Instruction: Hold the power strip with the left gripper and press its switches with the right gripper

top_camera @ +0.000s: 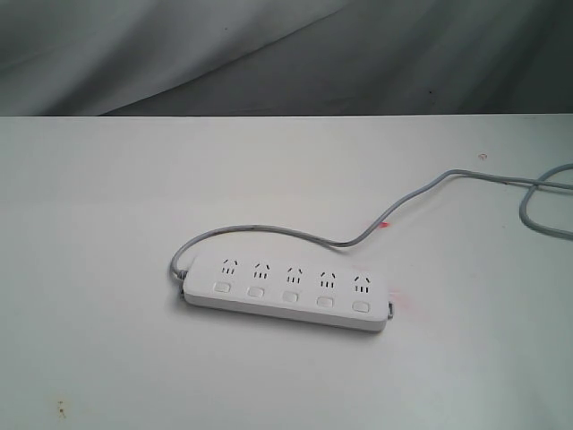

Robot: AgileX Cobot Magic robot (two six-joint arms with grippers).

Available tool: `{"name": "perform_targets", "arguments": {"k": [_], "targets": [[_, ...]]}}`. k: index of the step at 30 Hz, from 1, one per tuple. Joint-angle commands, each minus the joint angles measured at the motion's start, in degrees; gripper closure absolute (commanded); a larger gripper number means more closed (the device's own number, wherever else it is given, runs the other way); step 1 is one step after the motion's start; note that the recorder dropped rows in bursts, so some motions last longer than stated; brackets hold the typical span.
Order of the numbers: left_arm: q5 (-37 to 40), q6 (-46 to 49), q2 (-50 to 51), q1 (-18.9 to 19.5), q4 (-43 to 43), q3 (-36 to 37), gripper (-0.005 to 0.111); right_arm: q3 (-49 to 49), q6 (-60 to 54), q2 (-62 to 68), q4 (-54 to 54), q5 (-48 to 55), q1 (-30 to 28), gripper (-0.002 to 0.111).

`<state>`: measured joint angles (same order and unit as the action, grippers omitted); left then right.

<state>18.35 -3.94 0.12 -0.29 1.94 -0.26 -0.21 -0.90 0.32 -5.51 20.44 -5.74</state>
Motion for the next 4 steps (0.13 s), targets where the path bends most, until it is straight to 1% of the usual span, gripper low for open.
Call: {"name": "perform_targets", "arguments": {"k": [1, 4], "targets": [[-0.3, -0.2, -0.1, -0.3, 0.2, 0.3, 0.106, 0.2, 0.1, -0.3, 0.4, -0.9, -0.4, 0.108], [-0.3, -0.2, -0.1, -0.3, 0.2, 0.3, 0.106, 0.2, 0.1, -0.3, 0.4, -0.9, -0.4, 0.108]]}}
